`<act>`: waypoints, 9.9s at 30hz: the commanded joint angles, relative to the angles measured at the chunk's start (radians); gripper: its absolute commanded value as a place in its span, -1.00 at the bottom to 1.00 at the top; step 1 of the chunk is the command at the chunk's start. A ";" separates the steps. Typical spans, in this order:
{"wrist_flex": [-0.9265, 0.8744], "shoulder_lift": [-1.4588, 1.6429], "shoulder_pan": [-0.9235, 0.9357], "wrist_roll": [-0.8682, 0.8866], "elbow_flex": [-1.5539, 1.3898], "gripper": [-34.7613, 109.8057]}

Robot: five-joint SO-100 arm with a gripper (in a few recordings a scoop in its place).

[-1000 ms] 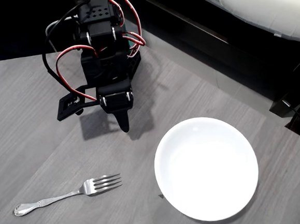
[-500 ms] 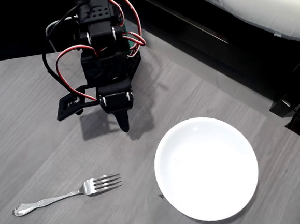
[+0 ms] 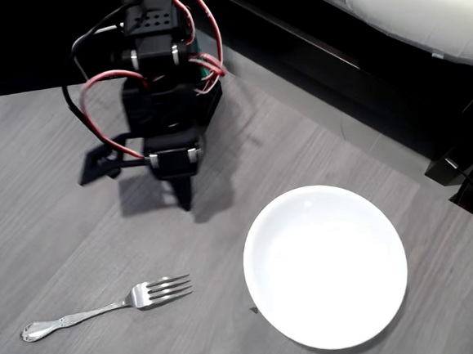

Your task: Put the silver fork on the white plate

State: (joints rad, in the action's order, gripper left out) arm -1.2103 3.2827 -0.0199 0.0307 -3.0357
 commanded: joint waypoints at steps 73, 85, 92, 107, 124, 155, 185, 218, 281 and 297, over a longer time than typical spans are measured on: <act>0.035 -2.002 0.195 -0.512 1.425 -0.30; 0.037 -1.999 0.189 -0.512 1.427 -0.46; 0.031 -1.982 0.187 -0.509 1.427 -0.46; -0.014 -1.858 0.204 -0.517 1.456 -0.12; -0.044 -1.896 0.170 -0.541 1.468 -0.12; 0.081 -2.068 0.183 -0.528 1.534 -0.18; 0.087 -2.079 0.152 -0.486 1.534 -0.37; -0.179 -1.617 -0.156 -0.362 1.589 -0.52; 0.044 -0.419 -0.089 -0.026 0.545 -0.52; 0.063 0.028 -0.103 0.009 0.005 -0.52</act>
State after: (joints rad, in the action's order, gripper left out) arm -1.1428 3.2812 -0.1197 0.0245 -3.0250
